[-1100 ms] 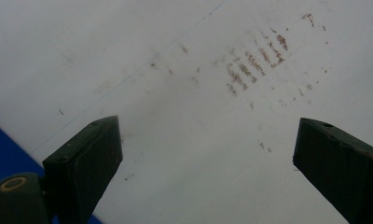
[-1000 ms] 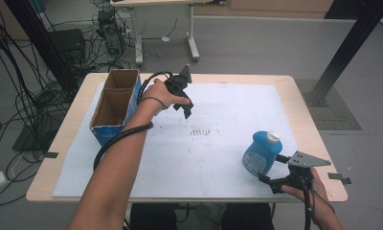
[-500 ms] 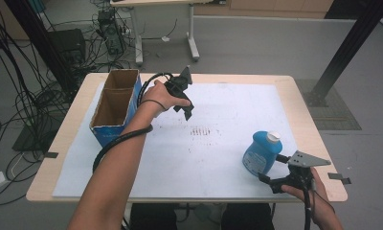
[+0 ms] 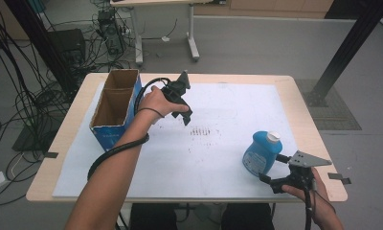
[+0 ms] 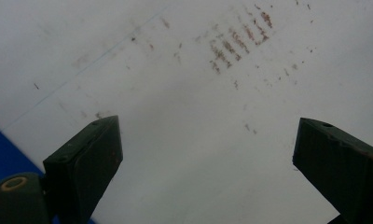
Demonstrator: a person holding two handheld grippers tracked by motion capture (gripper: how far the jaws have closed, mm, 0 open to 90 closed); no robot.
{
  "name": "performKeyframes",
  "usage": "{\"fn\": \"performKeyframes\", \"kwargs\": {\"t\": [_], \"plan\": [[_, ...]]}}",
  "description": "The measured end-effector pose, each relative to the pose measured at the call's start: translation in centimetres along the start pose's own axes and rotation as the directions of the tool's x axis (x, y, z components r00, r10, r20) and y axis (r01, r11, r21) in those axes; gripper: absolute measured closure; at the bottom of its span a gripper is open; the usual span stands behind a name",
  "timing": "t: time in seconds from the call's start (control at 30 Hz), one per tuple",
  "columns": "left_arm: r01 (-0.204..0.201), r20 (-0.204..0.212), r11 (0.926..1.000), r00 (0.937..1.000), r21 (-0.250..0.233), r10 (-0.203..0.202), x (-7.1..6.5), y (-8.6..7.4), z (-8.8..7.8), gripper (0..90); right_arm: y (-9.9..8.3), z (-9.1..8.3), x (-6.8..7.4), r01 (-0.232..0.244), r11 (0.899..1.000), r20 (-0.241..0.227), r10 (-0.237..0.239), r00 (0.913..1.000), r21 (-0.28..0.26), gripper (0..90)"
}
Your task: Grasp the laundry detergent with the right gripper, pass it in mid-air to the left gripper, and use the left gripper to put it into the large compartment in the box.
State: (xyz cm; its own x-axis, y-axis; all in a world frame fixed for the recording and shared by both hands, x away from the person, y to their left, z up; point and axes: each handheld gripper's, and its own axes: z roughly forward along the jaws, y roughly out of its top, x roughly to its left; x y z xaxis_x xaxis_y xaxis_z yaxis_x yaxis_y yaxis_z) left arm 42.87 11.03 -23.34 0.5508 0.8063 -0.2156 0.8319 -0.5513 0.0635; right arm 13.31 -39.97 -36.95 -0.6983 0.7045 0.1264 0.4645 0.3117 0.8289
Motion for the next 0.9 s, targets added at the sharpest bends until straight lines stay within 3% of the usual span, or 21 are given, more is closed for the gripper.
{"fn": "performKeyframes", "kwargs": {"t": [0.33,0.9], "plan": [[0.01,0.028,0.9999,0.9996,-0.014,-0.009,-0.4,-2.2,0.2,8.6,0.0,0.0,0.0,0.0,1.0,-0.003,0.0,1.0,-0.002,2.7],[-0.025,0.045,0.9988,0.9986,-0.042,0.027,-2.1,-4.8,0.7,8.4,-0.1,0.0,0.0,-0.004,1.0,0.005,0.004,1.0,-0.006,2.6]]}}
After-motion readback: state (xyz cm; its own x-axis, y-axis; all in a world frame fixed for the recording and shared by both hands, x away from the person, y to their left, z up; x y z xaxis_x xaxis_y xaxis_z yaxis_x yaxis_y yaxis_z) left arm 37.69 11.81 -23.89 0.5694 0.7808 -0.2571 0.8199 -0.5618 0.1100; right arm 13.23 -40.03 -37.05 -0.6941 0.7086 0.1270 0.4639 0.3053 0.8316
